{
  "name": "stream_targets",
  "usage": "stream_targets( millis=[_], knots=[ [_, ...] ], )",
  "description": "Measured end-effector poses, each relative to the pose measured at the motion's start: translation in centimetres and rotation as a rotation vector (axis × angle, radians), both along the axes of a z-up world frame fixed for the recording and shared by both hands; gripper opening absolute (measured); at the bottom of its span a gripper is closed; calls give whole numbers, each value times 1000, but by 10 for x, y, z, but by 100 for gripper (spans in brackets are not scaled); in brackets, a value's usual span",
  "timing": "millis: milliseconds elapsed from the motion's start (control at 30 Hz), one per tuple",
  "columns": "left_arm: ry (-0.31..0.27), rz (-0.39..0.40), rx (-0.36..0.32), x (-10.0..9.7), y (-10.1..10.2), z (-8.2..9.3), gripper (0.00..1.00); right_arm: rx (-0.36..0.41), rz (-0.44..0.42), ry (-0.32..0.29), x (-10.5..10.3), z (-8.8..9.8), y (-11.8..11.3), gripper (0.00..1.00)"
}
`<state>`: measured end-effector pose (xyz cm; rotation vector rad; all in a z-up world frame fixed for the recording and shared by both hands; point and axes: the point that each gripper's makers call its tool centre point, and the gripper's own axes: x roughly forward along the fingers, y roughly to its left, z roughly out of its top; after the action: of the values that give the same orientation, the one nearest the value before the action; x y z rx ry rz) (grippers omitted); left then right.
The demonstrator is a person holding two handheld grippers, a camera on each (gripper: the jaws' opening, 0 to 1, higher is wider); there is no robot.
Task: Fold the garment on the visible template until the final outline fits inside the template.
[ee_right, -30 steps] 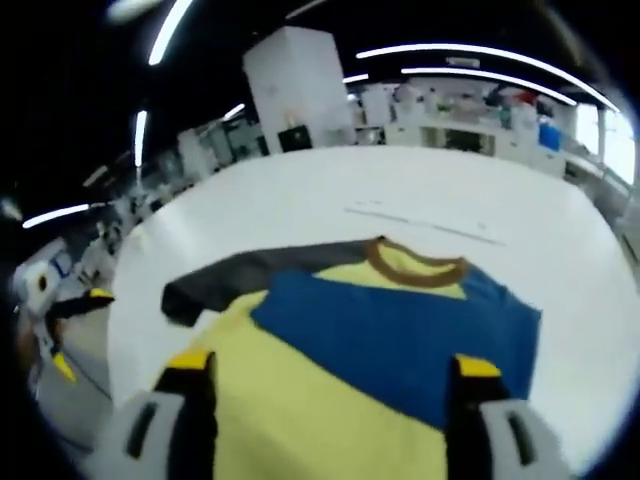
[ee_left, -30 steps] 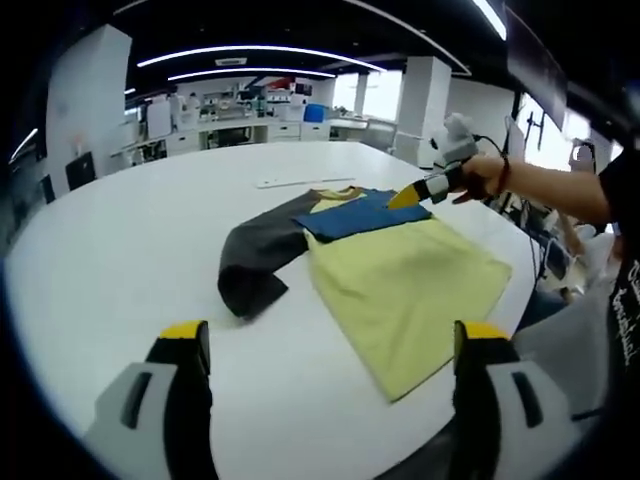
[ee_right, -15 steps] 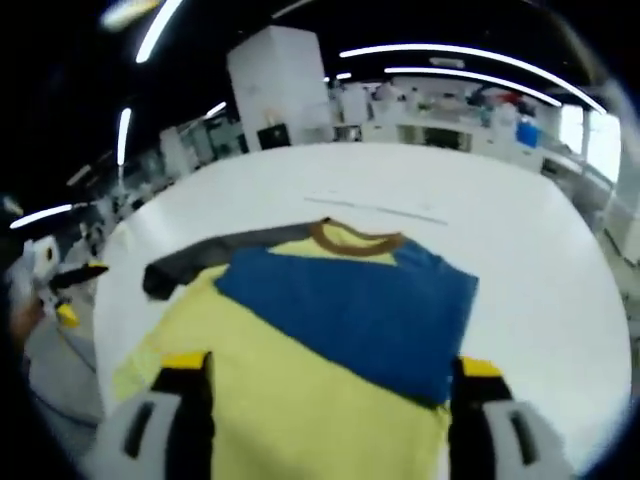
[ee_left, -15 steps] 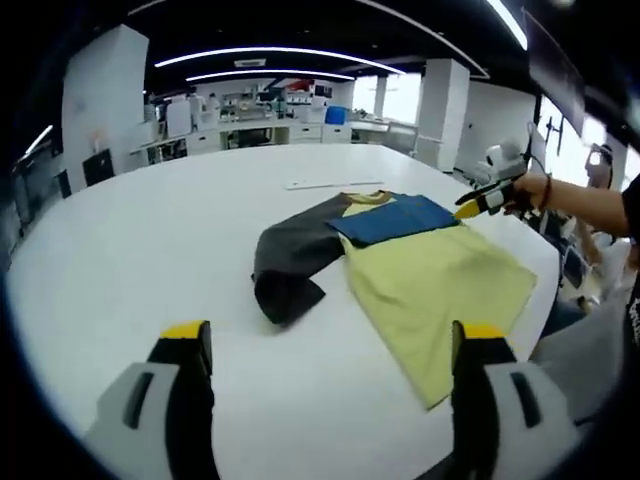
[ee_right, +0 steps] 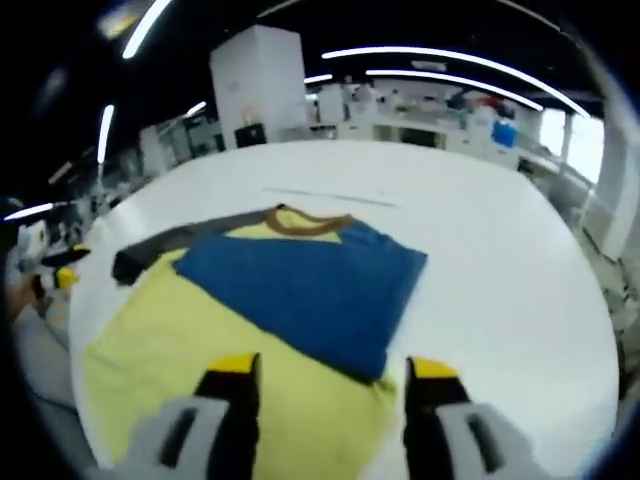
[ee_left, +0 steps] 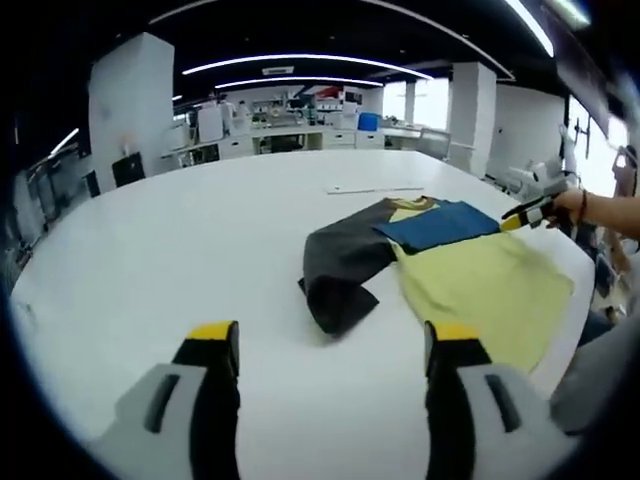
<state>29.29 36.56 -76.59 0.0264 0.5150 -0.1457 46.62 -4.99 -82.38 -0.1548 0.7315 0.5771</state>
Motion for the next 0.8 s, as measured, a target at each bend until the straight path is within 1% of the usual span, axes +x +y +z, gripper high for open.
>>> stream_targets(
  millis=[133, 233, 300, 367, 400, 433, 467, 533, 567, 600, 667, 700, 800],
  knots=[
    [-6, 6, 4, 10, 3, -4, 60, -30, -37, -5, 3, -5, -13, 38],
    [-4, 4, 8, 17, 4, -11, 54, -41, -63, 9, 2, -11, -21, 32],
    [-2, 1, 12, 18, 2, -11, 51, -48, -67, 11, 2, -14, -24, 28],
    [4, 3, 16, 23, 4, -19, 49, -55, -75, 12, 6, -18, -29, 24],
    [15, 5, 23, 23, 4, -22, 47, -58, -77, 10, 7, -19, -30, 21],
    [20, 7, 25, 23, 5, -24, 47, -59, -82, 9, 2, -17, -28, 19],
    [19, 7, 25, 26, 6, -27, 46, -61, -86, 9, 2, -17, -29, 17],
    [24, 8, 21, 27, 6, -29, 43, -59, -93, 7, 7, -19, -33, 11],
    [26, 10, 20, 28, 7, -30, 42, -58, -94, 8, 2, -17, -30, 7],
    [28, 11, 20, 30, 8, -34, 41, -56, -93, 12, 2, -18, -30, 4],
    [29, 14, 23, 32, 9, -37, 40, -54, -92, 15, 6, -21, -32, 3],
    [38, 19, 19, 34, 10, -39, 39, -54, -87, 16, 7, -22, -32, 1],
    [34, 27, -6, 37, 8, -41, 37, -54, -82, 19, 6, -22, -32, 0]
  ],
)
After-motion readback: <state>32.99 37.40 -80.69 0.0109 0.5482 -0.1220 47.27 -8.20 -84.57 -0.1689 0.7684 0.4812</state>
